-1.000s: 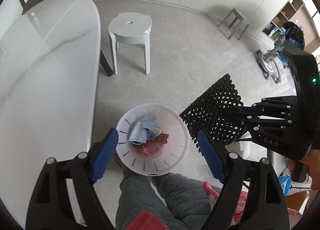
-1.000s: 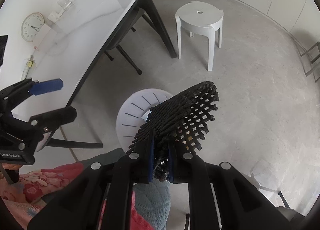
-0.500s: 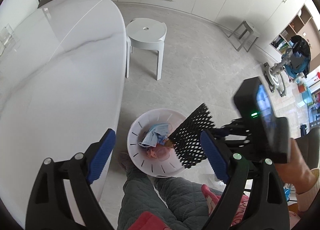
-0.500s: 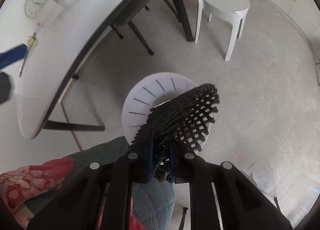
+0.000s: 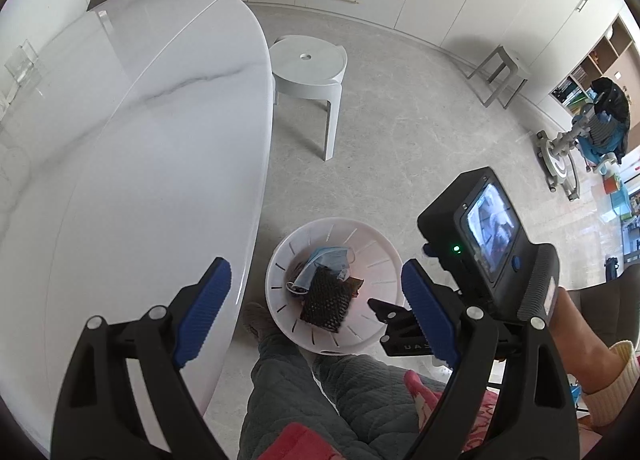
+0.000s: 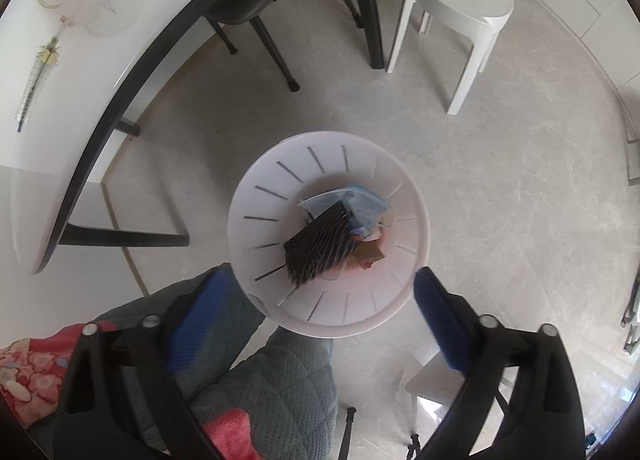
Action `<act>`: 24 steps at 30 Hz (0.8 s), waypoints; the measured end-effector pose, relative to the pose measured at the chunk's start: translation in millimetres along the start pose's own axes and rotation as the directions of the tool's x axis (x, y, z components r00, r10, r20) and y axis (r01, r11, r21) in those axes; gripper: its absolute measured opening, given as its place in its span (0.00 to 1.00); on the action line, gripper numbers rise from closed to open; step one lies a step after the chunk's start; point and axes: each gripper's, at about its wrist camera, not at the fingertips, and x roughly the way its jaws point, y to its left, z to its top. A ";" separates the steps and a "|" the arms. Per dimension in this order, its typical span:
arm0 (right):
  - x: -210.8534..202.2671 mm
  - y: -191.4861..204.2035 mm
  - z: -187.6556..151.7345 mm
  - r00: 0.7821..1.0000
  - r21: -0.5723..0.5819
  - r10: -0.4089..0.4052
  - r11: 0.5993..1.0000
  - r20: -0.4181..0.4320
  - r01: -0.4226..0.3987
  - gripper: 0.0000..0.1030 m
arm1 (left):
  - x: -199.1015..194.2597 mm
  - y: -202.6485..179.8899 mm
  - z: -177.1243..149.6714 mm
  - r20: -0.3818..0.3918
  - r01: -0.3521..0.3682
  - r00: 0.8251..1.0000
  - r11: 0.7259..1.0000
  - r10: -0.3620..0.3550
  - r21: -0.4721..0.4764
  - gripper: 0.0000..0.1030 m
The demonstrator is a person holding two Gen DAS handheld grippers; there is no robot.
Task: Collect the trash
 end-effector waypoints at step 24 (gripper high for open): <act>-251.3 97.7 97.4 0.849 -0.153 0.051 0.988 0.526 0.036 0.98 | -175.0 83.1 36.8 0.328 -0.324 0.847 0.896 0.418 -0.305 0.92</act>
